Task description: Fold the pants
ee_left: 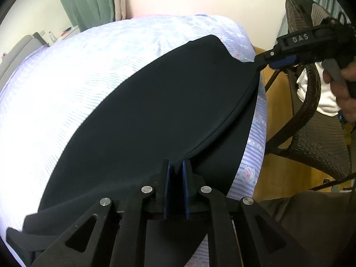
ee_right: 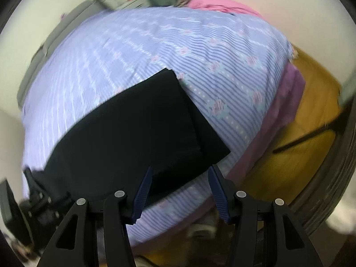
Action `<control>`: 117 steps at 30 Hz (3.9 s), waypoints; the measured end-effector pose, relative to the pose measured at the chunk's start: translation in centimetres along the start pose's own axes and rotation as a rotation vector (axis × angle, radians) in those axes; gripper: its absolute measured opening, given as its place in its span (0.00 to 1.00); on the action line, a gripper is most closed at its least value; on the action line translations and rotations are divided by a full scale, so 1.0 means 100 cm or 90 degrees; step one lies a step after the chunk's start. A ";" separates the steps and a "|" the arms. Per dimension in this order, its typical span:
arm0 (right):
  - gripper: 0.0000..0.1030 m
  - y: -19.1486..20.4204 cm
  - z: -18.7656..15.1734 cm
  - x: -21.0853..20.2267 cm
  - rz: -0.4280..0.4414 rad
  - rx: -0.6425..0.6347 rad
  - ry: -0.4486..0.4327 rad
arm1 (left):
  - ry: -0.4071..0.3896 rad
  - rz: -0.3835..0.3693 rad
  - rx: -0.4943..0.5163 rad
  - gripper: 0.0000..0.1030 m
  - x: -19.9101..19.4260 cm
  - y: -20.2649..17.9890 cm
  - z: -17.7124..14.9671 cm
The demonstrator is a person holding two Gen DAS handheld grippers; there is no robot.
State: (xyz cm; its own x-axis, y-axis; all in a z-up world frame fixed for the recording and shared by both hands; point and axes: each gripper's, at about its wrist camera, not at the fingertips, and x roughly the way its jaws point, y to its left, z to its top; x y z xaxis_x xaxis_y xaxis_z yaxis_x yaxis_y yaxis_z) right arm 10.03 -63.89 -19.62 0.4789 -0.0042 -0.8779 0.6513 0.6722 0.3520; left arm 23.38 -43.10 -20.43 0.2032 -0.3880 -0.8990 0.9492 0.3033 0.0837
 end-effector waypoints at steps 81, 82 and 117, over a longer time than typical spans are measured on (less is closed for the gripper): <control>0.32 -0.016 -0.004 0.019 -0.185 0.261 -0.076 | -0.034 -0.145 0.249 0.41 0.087 0.061 0.189; 0.32 -0.011 -0.003 0.011 -0.196 0.251 -0.083 | -0.048 -0.138 0.234 0.43 0.074 0.070 0.184; 0.50 0.671 -0.108 0.146 0.209 -0.670 0.129 | -0.042 0.128 -0.366 0.54 -0.135 0.530 -0.345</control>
State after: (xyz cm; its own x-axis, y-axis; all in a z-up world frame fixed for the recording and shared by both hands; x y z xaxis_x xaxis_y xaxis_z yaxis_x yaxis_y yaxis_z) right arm 54.39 -10.90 -12.34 0.3687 0.3451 -0.8631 -0.3577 0.9097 0.2109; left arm 62.73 8.20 -18.71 0.3964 -0.3216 -0.8599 0.6129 0.7901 -0.0130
